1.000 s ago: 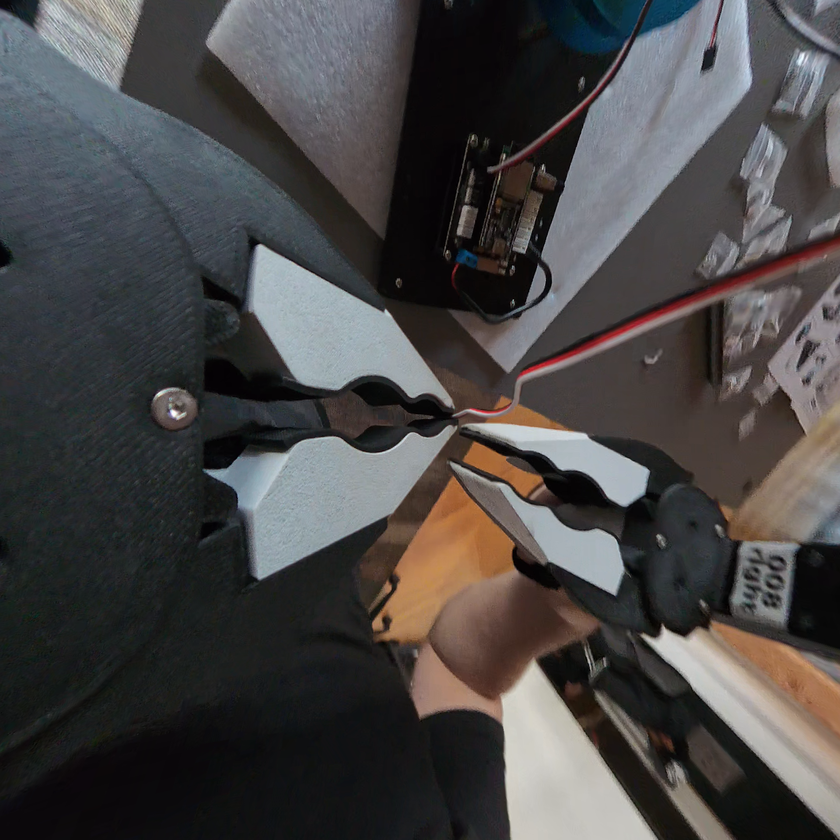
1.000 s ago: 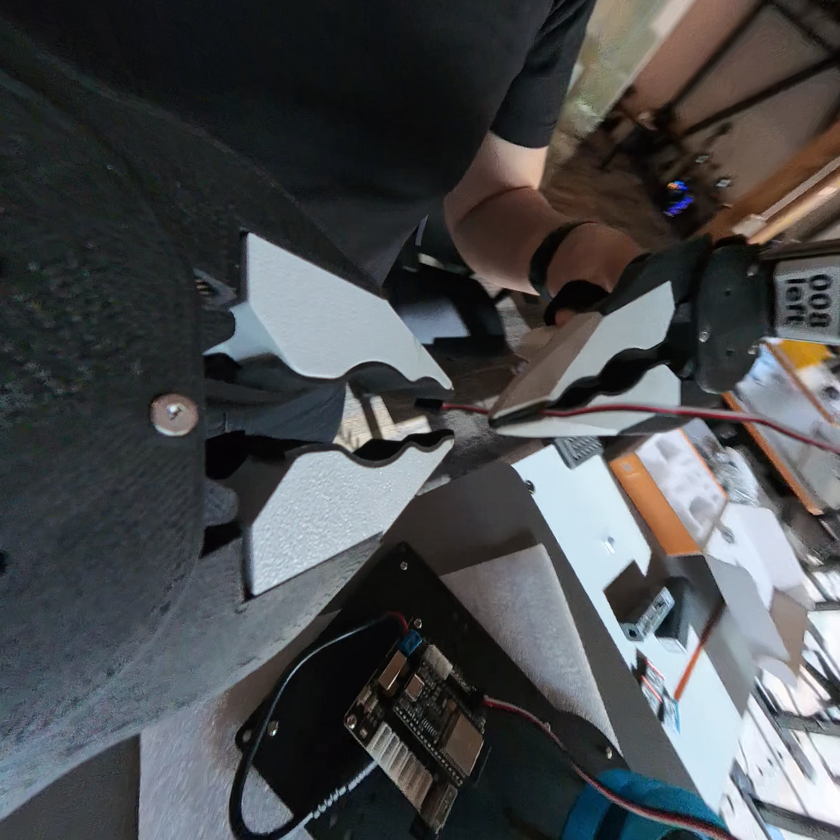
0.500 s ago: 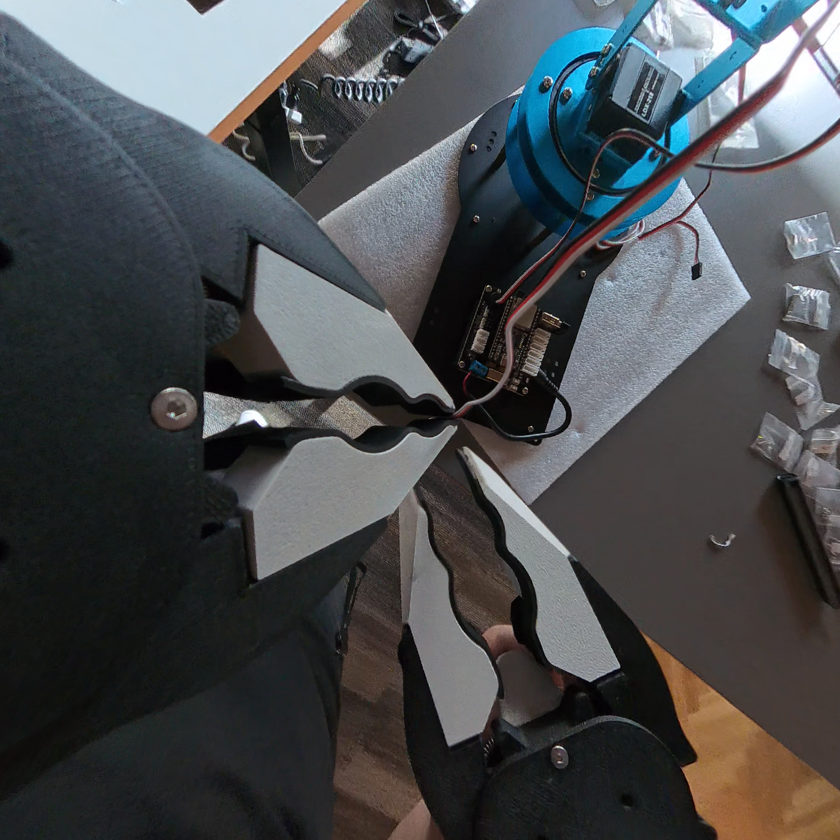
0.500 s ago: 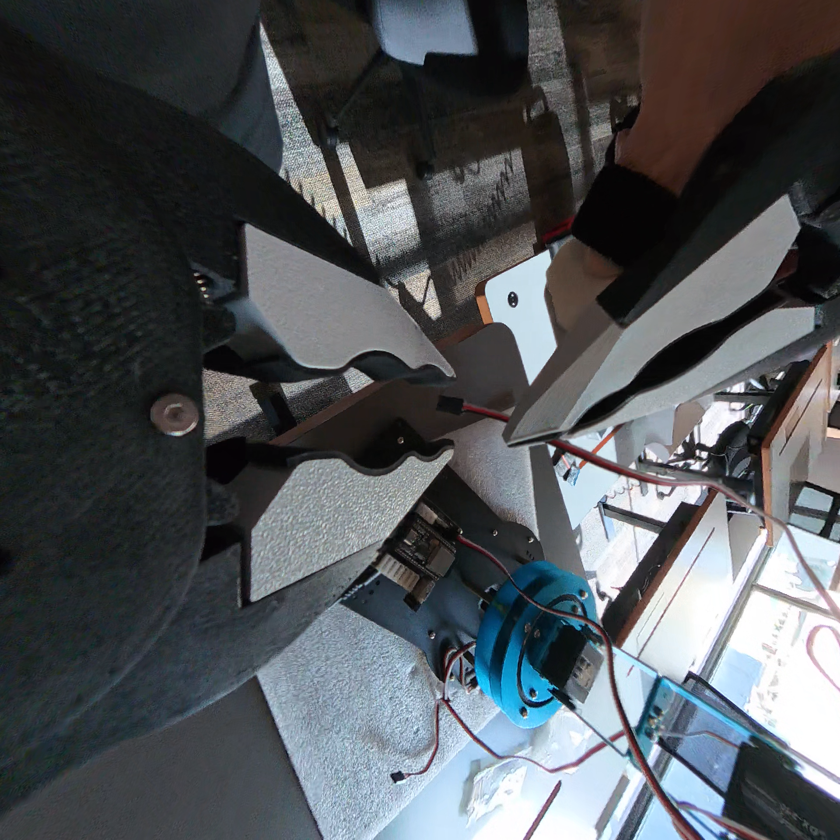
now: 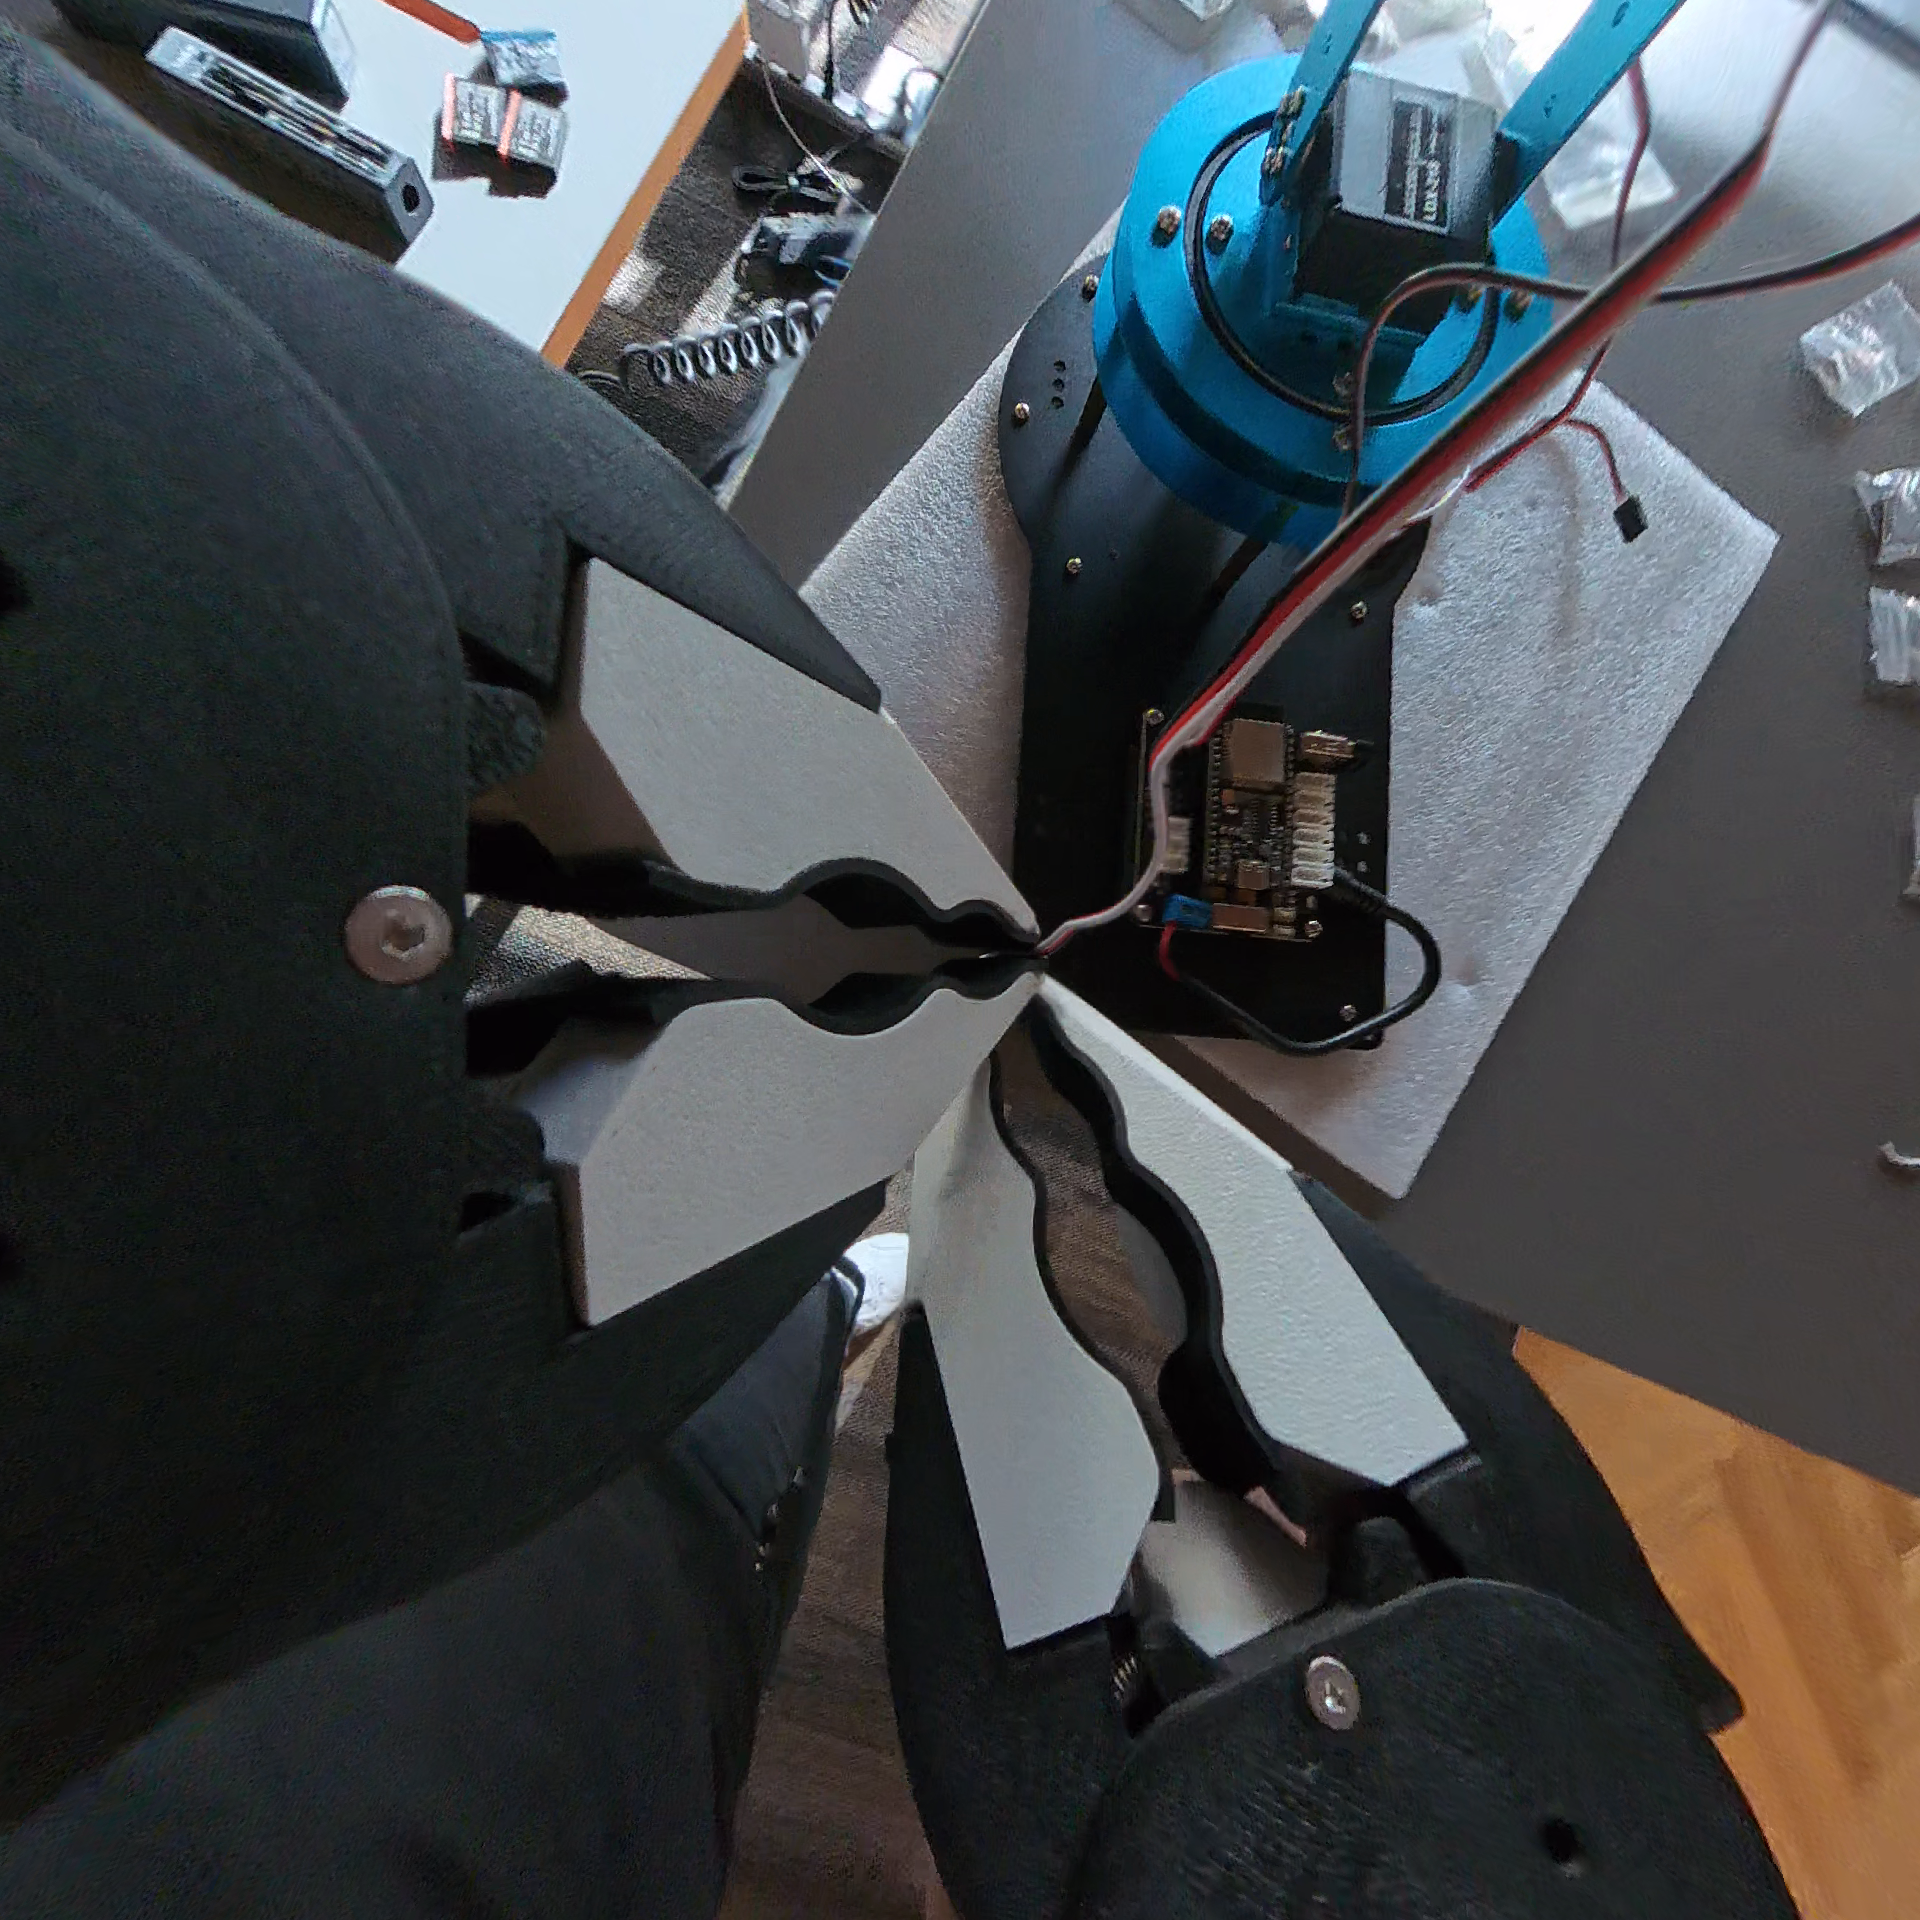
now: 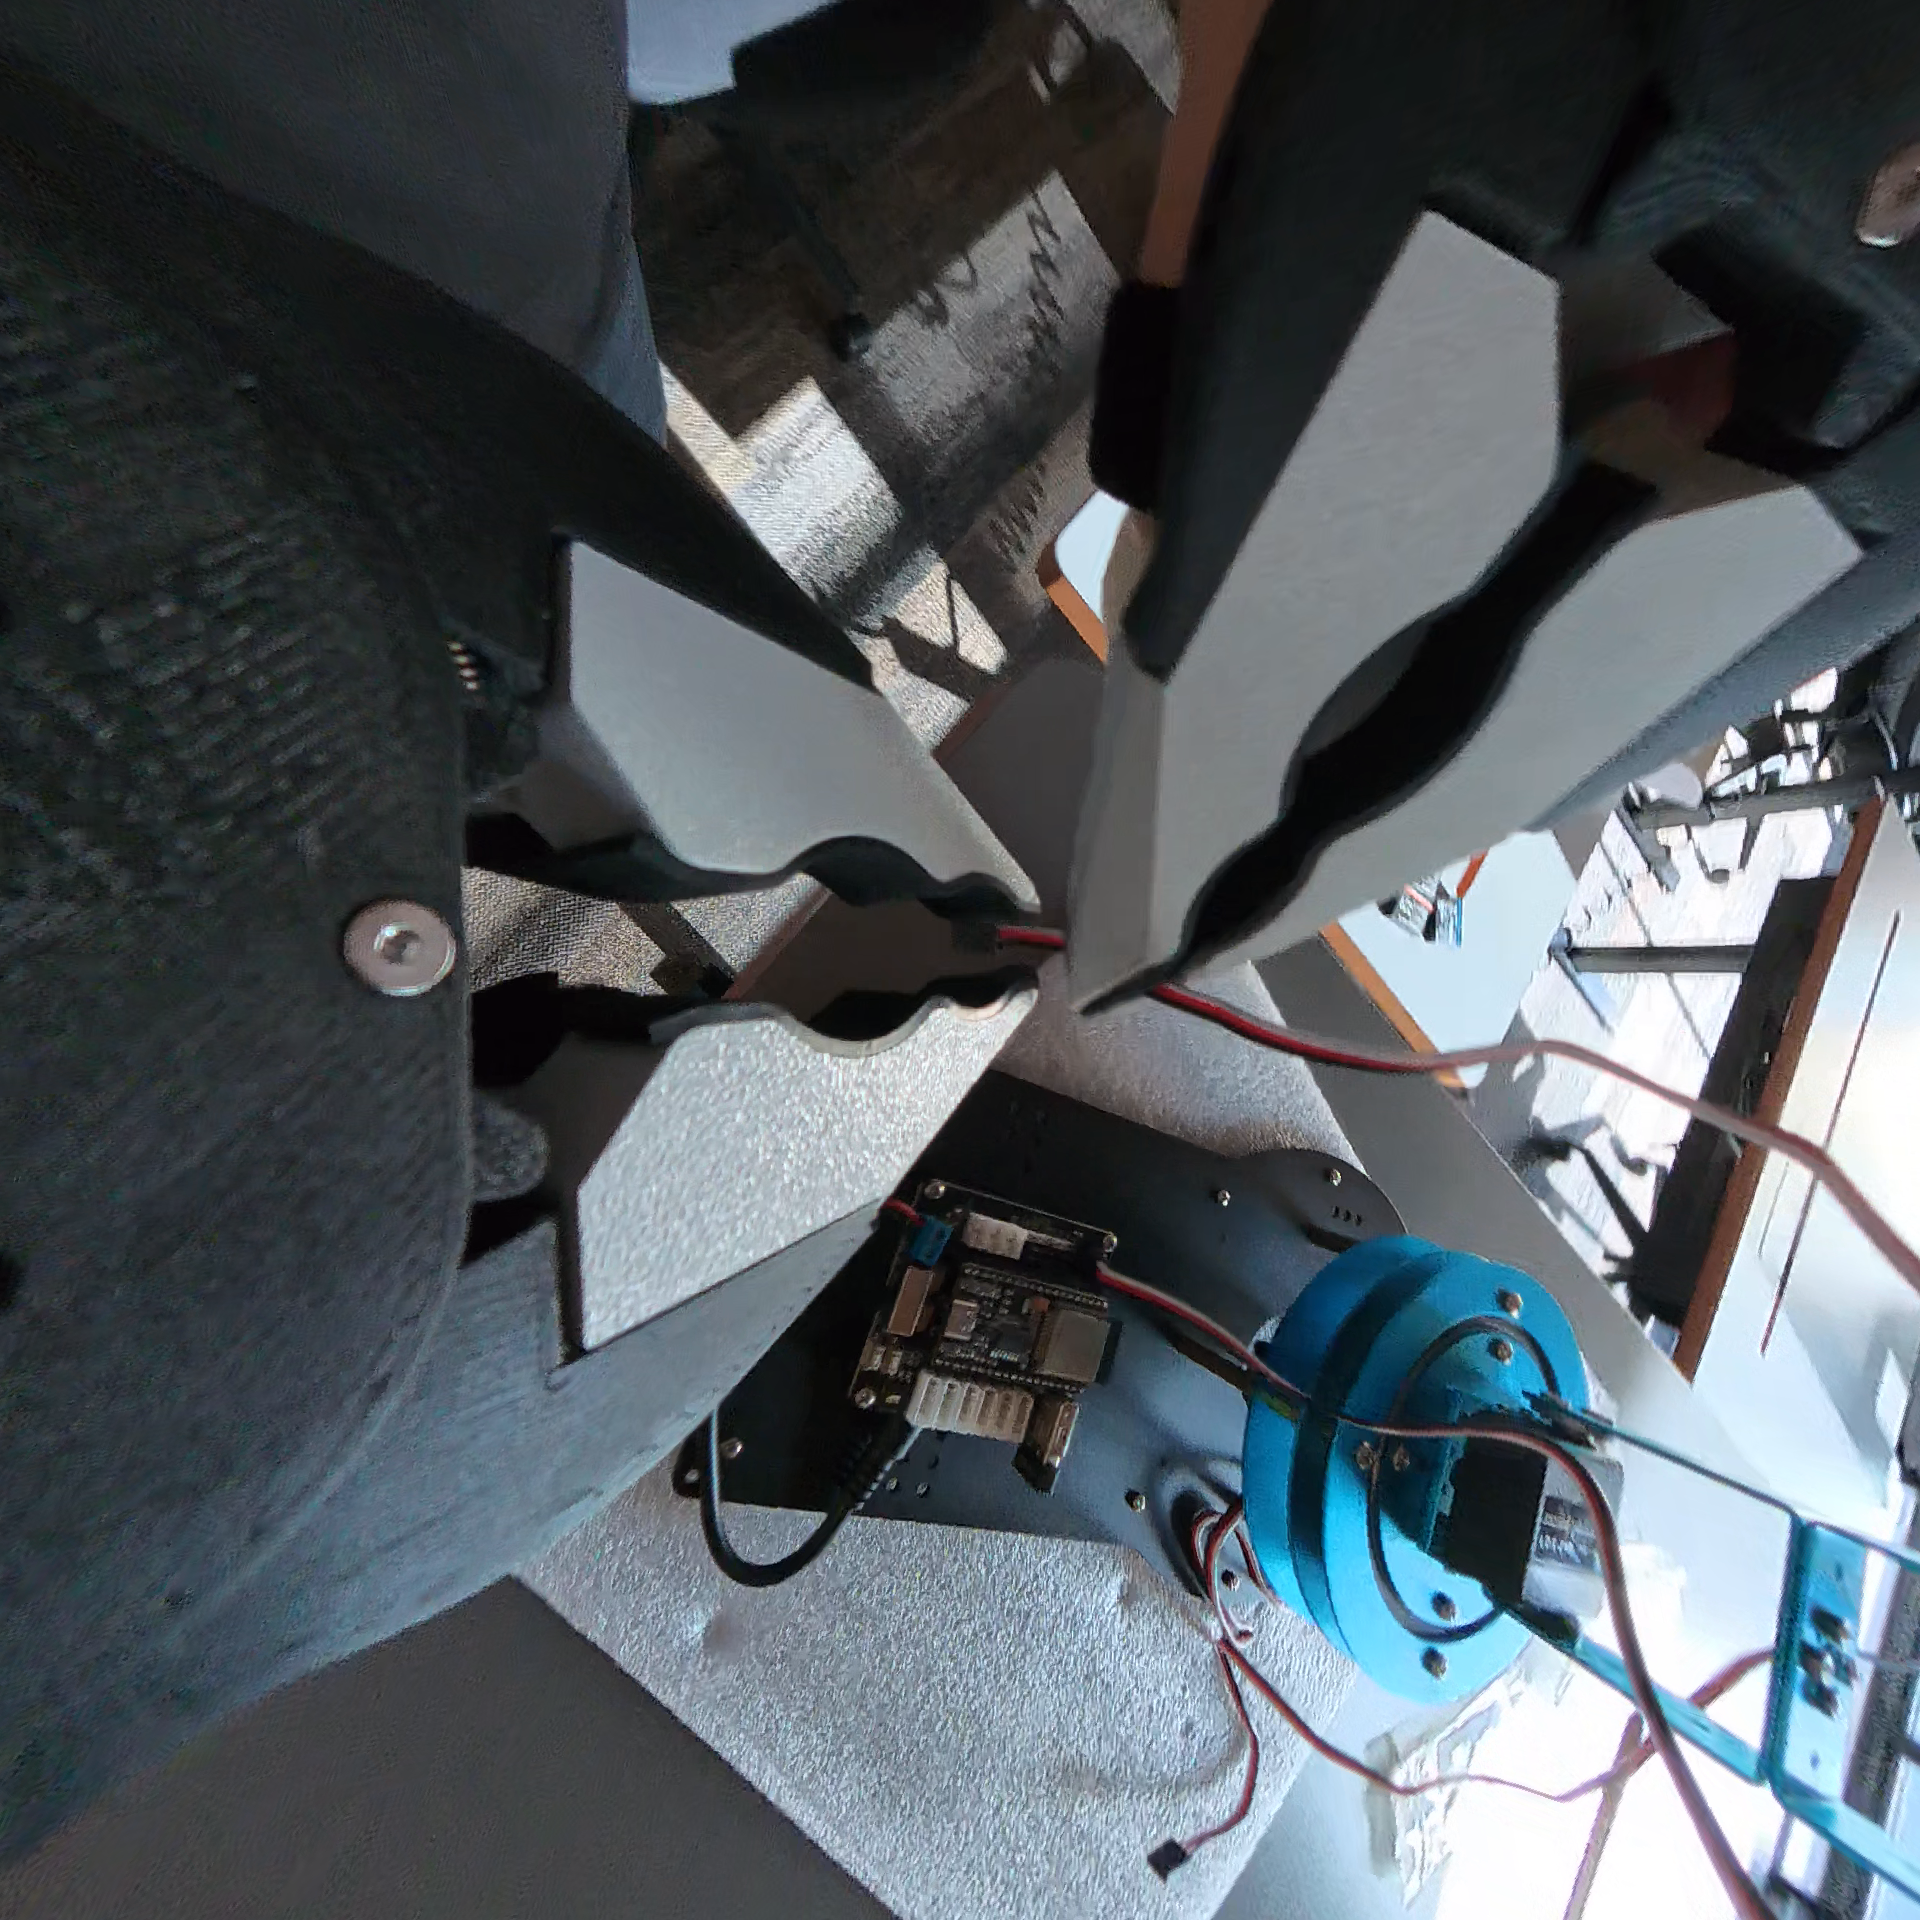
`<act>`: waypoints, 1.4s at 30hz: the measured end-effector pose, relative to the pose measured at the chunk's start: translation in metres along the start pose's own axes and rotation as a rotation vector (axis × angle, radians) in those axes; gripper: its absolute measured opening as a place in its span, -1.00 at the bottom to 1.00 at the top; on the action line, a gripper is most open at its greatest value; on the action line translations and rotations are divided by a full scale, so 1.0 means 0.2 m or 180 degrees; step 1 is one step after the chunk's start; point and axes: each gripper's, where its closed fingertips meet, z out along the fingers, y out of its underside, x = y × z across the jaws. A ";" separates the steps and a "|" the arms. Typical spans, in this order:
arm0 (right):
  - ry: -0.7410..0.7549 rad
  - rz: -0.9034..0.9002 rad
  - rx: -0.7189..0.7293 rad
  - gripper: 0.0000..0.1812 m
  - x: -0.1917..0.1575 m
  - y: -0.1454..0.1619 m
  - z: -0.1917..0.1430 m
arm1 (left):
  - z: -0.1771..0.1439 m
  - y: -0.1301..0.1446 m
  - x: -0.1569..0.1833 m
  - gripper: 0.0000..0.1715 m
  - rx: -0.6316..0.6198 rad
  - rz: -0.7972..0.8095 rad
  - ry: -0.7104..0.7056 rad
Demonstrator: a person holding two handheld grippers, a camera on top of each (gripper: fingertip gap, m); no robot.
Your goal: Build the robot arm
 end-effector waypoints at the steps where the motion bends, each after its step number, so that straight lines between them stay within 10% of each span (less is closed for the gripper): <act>1: 0.0075 0.0035 -0.0020 -0.90 -0.01 -0.01 0.02 | -0.01 0.02 -0.01 -1.00 0.0004 0.0027 0.0073; 11: 0.0397 0.0326 -0.0237 -0.82 -0.16 -0.07 0.20 | -0.13 0.14 -0.13 -1.00 0.0138 0.0250 0.0443; 23: 0.0828 0.0034 -0.0015 -0.71 -0.16 -0.13 -0.03 | -0.24 0.07 -0.08 -1.00 0.0420 -0.0120 0.0801; 42: -0.0082 0.0394 0.0422 -0.74 -0.13 0.19 -0.29 | -0.25 -0.01 0.00 -1.00 0.0876 -0.0949 0.0991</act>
